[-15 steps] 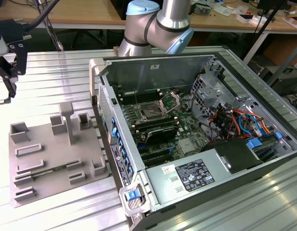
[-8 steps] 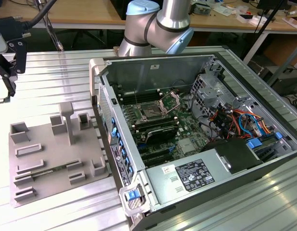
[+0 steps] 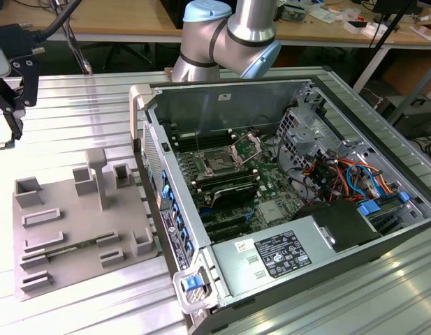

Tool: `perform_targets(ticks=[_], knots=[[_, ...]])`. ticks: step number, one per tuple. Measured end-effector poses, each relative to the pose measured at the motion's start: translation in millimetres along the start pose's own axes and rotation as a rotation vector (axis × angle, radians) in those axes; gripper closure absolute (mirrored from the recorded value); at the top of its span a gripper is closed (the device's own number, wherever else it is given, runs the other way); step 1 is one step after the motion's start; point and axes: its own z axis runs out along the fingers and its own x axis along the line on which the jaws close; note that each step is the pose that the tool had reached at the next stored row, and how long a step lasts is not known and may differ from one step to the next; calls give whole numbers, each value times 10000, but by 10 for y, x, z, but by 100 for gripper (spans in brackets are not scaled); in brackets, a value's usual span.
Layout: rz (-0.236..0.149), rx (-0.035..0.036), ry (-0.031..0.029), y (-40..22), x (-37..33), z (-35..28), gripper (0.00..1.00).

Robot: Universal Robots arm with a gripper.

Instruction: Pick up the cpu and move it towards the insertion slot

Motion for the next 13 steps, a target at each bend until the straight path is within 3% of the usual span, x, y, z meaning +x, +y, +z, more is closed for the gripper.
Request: perform_targets(ticks=[13], knots=[[0,5,-1,-5,-139,1,45]])
